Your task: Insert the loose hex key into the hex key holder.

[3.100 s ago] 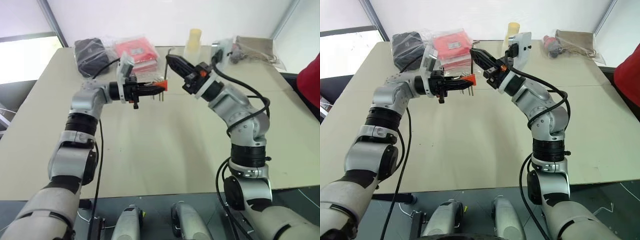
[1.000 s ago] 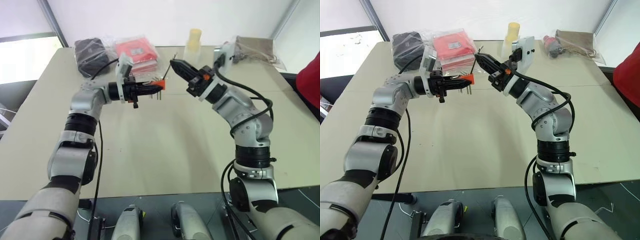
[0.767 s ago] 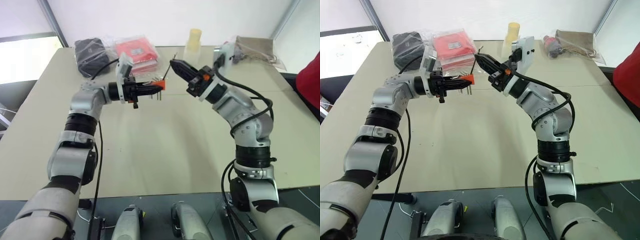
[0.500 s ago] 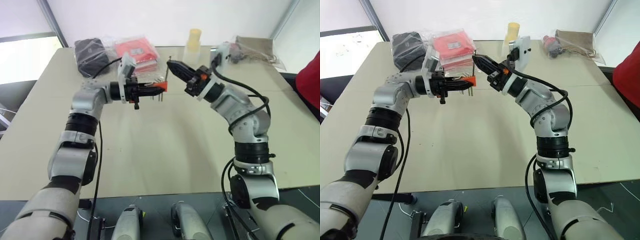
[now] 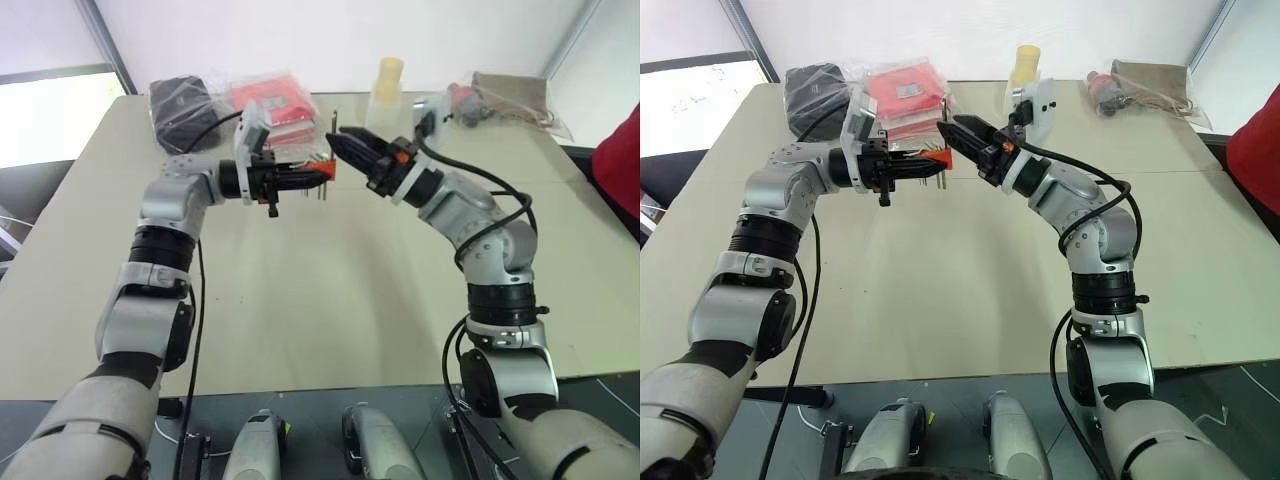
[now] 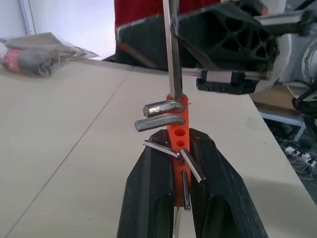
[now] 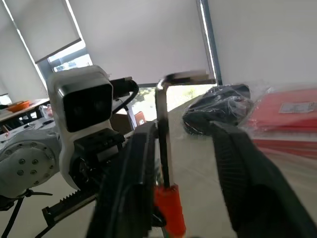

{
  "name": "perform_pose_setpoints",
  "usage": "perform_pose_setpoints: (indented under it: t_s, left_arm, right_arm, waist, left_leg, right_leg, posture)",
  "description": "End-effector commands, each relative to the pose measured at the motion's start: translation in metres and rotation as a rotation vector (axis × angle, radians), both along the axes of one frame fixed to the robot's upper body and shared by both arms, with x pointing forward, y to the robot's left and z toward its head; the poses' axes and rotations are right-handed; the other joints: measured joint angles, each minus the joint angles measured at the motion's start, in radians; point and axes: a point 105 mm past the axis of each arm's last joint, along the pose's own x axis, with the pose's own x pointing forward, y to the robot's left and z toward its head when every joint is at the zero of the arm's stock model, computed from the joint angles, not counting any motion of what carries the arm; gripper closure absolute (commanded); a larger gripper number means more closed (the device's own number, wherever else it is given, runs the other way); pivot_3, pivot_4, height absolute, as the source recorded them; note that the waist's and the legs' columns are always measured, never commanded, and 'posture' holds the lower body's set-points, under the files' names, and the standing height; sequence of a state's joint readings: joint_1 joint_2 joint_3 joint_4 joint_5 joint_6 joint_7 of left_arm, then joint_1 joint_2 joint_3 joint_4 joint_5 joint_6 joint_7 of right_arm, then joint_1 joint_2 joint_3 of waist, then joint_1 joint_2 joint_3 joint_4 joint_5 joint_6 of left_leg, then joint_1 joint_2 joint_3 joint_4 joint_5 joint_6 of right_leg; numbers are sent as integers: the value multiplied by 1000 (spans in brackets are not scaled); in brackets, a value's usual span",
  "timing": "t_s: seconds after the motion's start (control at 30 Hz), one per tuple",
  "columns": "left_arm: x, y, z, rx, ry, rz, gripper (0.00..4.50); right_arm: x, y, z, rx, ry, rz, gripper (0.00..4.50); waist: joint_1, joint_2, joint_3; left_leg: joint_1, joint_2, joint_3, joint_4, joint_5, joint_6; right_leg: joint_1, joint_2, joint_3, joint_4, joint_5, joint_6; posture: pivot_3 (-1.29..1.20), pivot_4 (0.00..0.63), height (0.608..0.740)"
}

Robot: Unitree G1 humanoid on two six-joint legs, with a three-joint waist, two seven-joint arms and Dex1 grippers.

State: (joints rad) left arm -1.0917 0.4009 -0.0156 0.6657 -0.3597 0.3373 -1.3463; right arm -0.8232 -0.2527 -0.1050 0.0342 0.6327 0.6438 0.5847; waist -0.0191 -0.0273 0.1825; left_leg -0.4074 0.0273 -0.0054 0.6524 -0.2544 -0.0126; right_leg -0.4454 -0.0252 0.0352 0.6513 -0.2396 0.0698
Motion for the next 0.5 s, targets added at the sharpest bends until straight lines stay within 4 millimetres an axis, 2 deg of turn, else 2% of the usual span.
perform_pose_setpoints:
  t_s: [0.03, 0.07, 0.2, 0.27, 0.33, 0.43, 0.5]
  left_arm:
    - [-2, 1, 15, -24, -61, -3, 4500]
    - [-2, 2, 14, -24, -61, -2, 4500]
    - [-1, 5, 11, -19, -47, 8, 4500]
    - [0, 8, 5, -7, -27, 18, 4500]
    - [-1, 11, 0, 0, -12, 21, 4500]
    - [-3, 20, -17, 5, 84, 53, 4500]
    - [-4, 25, -37, 33, 182, 102, 4500]
  right_arm:
    - [-5, -7, 13, 38, -45, -12, 546]
    - [-5, -9, 14, 44, -49, -20, 39]
    - [-16, -21, 20, 56, -81, -3, 39]
    - [-40, -20, 16, -3, -88, 132, 39]
    - [-55, -19, 11, -53, -80, 205, 39]
    - [-71, -23, -11, -274, -107, 238, 39]
    - [-76, -26, -22, -380, -123, 238, 39]
  waist:
    - [0, 0, 0]
    - [0, 0, 0]
    - [1, 0, 0]
    - [3, 0, 0]
    - [4, 0, 0]
    - [0, 0, 0]
    - [-3, 0, 0]
  left_leg:
    - [0, 0, 0, 0, 0, 0]
    - [0, 0, 0, 0, 0, 0]
    - [0, 0, 0, 0, 0, 0]
    - [0, 0, 0, 0, 0, 0]
    - [0, 0, 0, 0, 0, 0]
    - [0, 0, 0, 0, 0, 0]
    - [0, 0, 0, 0, 0, 0]
  right_leg:
    - [0, 0, 0, 0, 0, 0]
    - [0, 0, 0, 0, 0, 0]
    - [0, 0, 0, 0, 0, 0]
    - [0, 0, 0, 0, 0, 0]
    - [0, 0, 0, -1, 0, 0]
    - [0, 0, 0, -1, 0, 0]
    - [0, 0, 0, 0, 0, 0]
  posture:
    - [0, 150, 740]
    - [0, 150, 740]
    - [0, 150, 740]
    - [0, 150, 740]
    - [0, 150, 740]
    - [0, 150, 740]
    - [0, 150, 740]
